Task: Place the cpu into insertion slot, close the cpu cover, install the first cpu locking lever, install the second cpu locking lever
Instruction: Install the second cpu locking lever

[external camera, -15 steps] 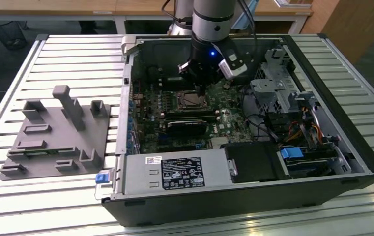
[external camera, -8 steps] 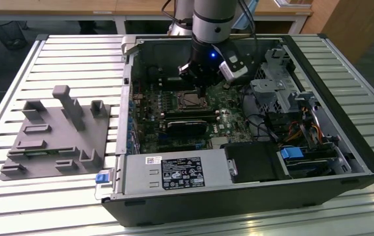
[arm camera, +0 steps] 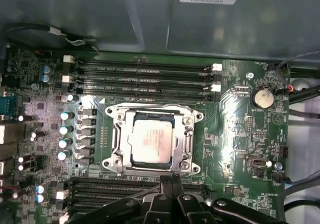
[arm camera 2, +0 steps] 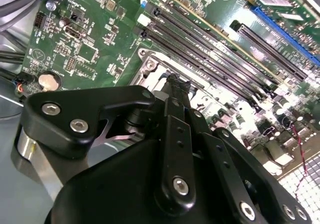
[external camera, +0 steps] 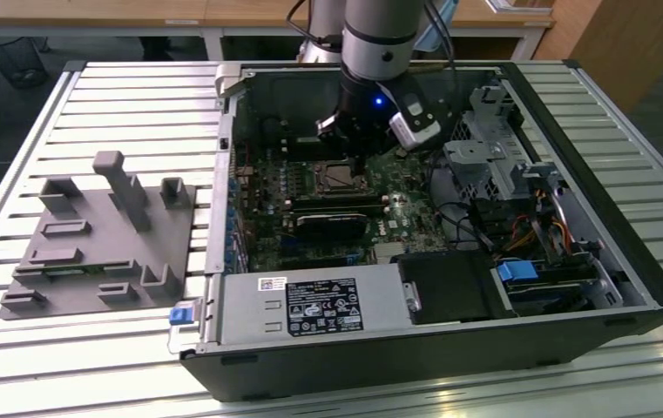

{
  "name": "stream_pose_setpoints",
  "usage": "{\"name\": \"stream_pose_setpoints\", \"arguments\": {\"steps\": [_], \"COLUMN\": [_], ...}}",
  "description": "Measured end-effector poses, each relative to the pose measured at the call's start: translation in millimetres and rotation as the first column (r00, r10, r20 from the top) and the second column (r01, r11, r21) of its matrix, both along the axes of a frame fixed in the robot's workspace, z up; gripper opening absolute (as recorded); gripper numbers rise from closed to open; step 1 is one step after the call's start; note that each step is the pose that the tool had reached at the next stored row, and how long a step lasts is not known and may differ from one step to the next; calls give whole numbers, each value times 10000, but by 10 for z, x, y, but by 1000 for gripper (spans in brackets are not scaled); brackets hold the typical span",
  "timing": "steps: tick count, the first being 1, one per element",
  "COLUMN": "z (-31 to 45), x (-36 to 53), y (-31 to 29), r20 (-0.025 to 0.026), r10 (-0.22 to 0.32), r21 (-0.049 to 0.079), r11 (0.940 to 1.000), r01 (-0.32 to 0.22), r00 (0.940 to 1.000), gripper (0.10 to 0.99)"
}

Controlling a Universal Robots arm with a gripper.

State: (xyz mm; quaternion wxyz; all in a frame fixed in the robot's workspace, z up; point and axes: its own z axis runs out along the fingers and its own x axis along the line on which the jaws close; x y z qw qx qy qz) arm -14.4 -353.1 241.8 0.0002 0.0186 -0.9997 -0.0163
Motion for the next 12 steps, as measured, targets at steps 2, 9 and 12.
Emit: {"name": "stream_pose_setpoints", "arguments": {"steps": [2, 9, 12], "z": [-2, -26, -31], "x": [0, 0, 0], "y": [-21, -58, -60], "r20": [-37, -59, -60], "r10": [1, -1, 1], "r21": [16, 29, 50], "r11": [10000, 10000, 10000], "r01": [-1, 1, 0], "r00": [10000, 10000, 10000], "gripper": [106, 106, 106]}}
